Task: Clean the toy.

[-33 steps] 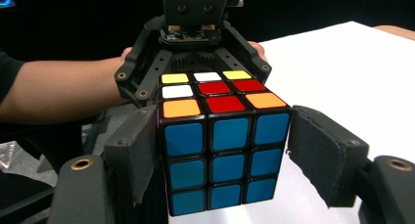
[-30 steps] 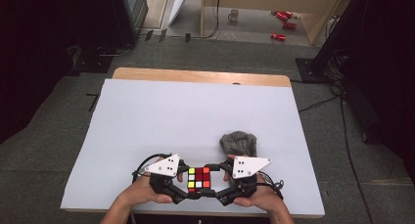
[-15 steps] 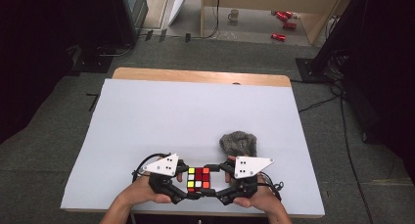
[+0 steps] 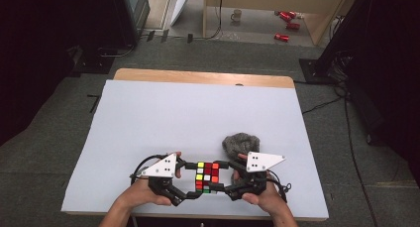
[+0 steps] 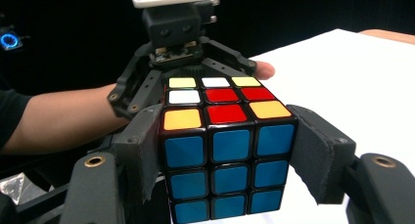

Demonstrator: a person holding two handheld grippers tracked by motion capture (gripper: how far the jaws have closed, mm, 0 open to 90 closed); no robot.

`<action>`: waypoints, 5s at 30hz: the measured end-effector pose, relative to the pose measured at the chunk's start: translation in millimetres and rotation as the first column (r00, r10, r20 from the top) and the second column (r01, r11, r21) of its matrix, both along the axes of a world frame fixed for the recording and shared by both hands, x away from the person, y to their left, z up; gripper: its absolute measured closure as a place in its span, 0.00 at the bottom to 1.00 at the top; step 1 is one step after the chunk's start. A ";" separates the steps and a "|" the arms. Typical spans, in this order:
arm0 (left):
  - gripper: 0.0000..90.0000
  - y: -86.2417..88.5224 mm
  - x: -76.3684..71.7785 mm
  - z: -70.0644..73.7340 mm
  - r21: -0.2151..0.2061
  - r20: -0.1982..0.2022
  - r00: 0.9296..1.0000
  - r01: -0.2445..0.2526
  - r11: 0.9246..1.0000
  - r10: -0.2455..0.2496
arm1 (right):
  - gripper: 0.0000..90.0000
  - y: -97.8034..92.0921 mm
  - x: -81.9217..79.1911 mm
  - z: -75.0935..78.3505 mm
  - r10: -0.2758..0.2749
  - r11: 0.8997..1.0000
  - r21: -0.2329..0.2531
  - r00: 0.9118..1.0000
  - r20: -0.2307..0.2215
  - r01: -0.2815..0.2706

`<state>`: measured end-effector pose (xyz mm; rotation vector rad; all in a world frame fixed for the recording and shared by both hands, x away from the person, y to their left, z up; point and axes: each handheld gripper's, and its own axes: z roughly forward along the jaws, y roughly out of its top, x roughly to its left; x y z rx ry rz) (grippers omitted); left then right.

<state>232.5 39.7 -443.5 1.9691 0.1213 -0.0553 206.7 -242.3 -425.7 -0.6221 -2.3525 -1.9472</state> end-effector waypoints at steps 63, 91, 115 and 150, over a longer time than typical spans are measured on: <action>0.20 -9.1 -17.4 -15.5 -0.116 0.478 0.865 -0.109 0.987 0.152 | 0.38 2.2 25.0 -6.9 -0.157 0.988 -0.055 0.906 -0.393 0.147; 0.38 -15.3 -19.2 -24.3 -0.071 0.511 0.853 -0.074 0.995 0.100 | 0.37 -1.0 34.8 -17.4 -0.061 0.996 0.021 0.831 -0.553 0.087; 0.38 9.8 -0.6 -9.4 -0.095 0.192 0.967 -0.153 0.984 0.169 | 0.31 -30.3 13.2 3.9 -0.252 0.967 -0.054 0.967 -0.026 0.250; 0.38 19.6 9.7 -4.8 -0.074 0.063 0.969 -0.234 0.969 0.238 | 0.07 -40.6 27.7 -20.3 -0.622 0.649 -0.399 0.754 0.213 0.648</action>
